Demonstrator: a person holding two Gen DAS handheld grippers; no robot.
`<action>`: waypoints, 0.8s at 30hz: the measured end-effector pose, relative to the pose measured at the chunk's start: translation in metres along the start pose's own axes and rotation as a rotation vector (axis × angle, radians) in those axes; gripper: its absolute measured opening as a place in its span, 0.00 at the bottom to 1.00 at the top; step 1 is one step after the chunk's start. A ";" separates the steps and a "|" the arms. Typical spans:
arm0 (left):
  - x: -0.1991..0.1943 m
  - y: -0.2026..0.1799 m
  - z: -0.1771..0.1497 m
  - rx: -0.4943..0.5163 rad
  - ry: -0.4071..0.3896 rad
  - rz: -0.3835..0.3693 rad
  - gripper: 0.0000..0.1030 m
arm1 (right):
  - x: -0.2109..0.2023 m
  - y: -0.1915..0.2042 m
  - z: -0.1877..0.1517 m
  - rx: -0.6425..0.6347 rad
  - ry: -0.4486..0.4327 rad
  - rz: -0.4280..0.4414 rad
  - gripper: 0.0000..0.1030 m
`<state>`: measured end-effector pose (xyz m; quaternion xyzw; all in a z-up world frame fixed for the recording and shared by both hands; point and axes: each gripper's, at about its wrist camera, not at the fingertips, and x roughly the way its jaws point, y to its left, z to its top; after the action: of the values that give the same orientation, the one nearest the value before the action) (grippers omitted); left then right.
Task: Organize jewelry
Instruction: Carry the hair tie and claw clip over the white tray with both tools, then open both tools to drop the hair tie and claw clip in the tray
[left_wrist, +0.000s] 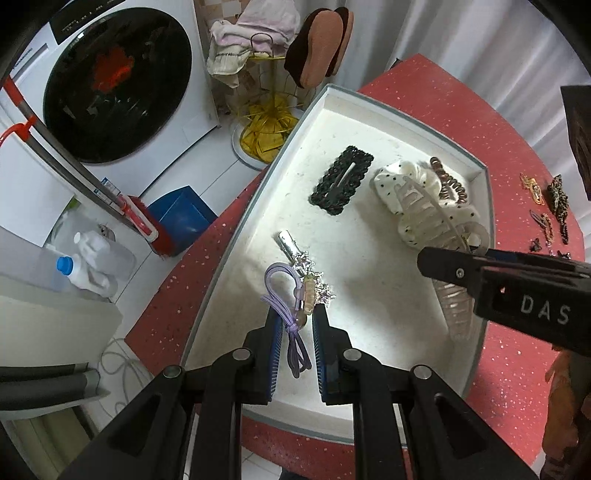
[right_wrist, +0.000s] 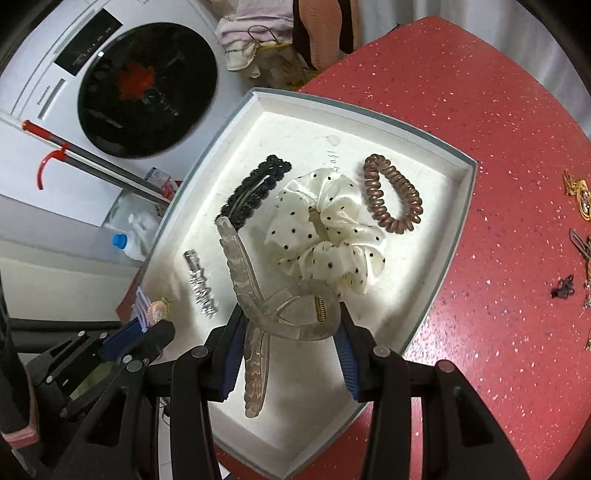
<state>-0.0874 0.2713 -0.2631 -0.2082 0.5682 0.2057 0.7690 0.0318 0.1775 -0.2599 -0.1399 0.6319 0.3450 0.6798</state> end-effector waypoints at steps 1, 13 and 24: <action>0.002 0.000 0.001 0.002 0.003 0.003 0.17 | 0.003 0.000 0.003 0.000 0.002 -0.010 0.47; 0.019 -0.006 0.000 0.008 0.034 0.012 0.17 | 0.025 -0.002 0.017 0.018 0.028 -0.060 0.47; 0.026 -0.008 -0.003 0.035 0.057 0.032 0.18 | 0.033 -0.002 0.017 0.041 0.062 -0.027 0.53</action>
<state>-0.0784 0.2655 -0.2878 -0.1916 0.5964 0.2020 0.7528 0.0444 0.1963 -0.2888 -0.1450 0.6578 0.3181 0.6671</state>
